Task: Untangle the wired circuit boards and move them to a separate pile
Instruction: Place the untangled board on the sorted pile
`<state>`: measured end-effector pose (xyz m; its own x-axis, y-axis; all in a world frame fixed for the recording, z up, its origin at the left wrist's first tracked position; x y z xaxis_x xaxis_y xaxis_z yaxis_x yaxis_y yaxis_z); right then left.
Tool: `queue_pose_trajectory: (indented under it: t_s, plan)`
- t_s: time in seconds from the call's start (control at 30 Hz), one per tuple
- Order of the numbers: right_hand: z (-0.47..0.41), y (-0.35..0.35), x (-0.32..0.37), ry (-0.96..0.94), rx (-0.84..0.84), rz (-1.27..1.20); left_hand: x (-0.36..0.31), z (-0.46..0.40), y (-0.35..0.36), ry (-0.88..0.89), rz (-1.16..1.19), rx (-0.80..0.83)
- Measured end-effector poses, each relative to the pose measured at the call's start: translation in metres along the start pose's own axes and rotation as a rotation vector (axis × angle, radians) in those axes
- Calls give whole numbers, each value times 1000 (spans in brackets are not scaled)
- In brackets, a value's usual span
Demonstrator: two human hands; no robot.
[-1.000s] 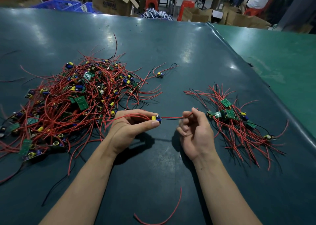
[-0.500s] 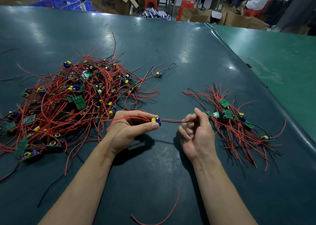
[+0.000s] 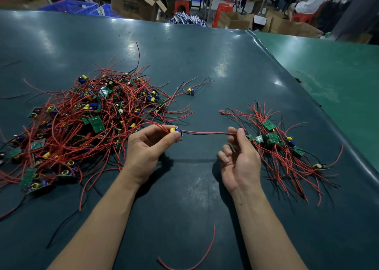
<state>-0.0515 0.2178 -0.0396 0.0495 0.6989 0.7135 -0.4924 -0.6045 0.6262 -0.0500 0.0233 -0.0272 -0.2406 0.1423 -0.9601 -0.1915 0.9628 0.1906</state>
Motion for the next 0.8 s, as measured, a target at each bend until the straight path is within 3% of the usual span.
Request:
queue_pose_trajectory:
  t_s: [0.23,0.37,0.47,0.57,0.8]
  plan:
    - [4,2,0,36,-41,62,0,-1,-2,127,-123,-91]
    - [5,5,-1,30,-6,205,2,0,1,-10,84,-78]
    - [11,5,-3,-50,201,576,-2,-1,1,-202,453,-31]
    - [25,10,-11,-186,519,958,-5,-1,-5,-312,519,-18]
    - [22,11,-10,-185,449,724,2,6,12,-443,513,25]
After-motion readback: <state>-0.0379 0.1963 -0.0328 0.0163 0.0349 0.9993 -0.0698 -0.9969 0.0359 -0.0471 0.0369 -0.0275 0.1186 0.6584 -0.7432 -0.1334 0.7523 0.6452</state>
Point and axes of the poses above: each hand's wrist, its own z-axis away from the middle knuckle, its own y-axis out of the palm, x = y × z, the point moved 3 cm from there along -z, towards the middle knuckle, and after that the axes turned 8 degrees about -x, right-handed, at the moved point
